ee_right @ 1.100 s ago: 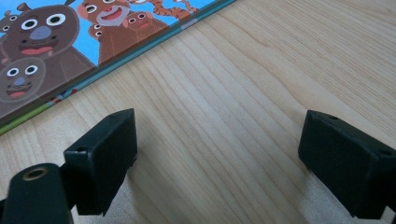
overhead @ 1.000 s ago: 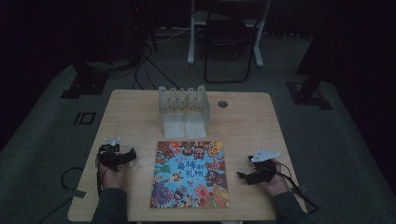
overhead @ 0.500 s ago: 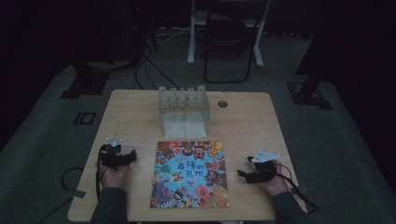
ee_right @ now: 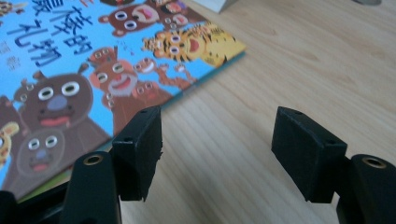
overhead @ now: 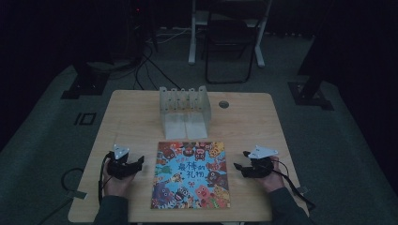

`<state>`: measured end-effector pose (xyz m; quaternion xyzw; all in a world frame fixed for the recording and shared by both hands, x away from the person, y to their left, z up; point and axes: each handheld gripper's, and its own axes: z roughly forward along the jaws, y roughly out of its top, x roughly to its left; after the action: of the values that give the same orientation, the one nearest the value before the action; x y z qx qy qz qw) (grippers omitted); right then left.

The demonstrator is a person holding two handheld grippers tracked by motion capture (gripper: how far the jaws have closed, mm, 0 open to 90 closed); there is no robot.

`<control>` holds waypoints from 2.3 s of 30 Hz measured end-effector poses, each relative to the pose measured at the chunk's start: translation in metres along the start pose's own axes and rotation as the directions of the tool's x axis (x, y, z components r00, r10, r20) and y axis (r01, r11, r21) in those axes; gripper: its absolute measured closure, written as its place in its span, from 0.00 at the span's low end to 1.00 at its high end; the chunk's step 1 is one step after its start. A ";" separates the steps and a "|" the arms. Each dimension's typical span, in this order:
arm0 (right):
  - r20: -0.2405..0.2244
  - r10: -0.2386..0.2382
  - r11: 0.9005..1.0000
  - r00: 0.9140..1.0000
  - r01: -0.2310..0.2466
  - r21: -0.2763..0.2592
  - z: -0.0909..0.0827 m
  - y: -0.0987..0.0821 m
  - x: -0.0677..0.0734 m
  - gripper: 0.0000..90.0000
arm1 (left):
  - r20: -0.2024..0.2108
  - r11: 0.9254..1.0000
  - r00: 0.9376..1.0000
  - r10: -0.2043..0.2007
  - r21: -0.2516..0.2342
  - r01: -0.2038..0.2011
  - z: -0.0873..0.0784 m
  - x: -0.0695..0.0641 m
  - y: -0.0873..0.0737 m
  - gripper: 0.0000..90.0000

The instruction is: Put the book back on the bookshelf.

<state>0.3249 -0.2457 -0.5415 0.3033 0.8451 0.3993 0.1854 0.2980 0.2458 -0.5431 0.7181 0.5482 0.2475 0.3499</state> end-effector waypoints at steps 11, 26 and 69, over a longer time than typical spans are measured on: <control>0.006 -0.008 1.000 1.000 0.008 -0.008 0.011 0.021 0.003 0.40 | 0.087 0.994 0.992 0.096 -0.060 -0.091 -0.021 -0.031 -0.005 0.34; 0.002 -0.003 0.999 1.000 0.003 -0.034 0.020 0.046 0.005 0.43 | 0.130 0.983 0.975 0.183 -0.056 -0.177 -0.033 -0.060 -0.016 0.34; -0.084 0.270 0.962 0.959 -0.265 0.062 0.105 0.056 -0.027 0.51 | 0.303 0.943 0.898 0.318 -0.005 -0.332 -0.056 -0.115 -0.073 0.13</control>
<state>0.4244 -0.1767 -0.5596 0.4008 0.8138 0.4126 0.0832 0.1797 0.1591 -0.5613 0.8365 0.3670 0.1779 0.3660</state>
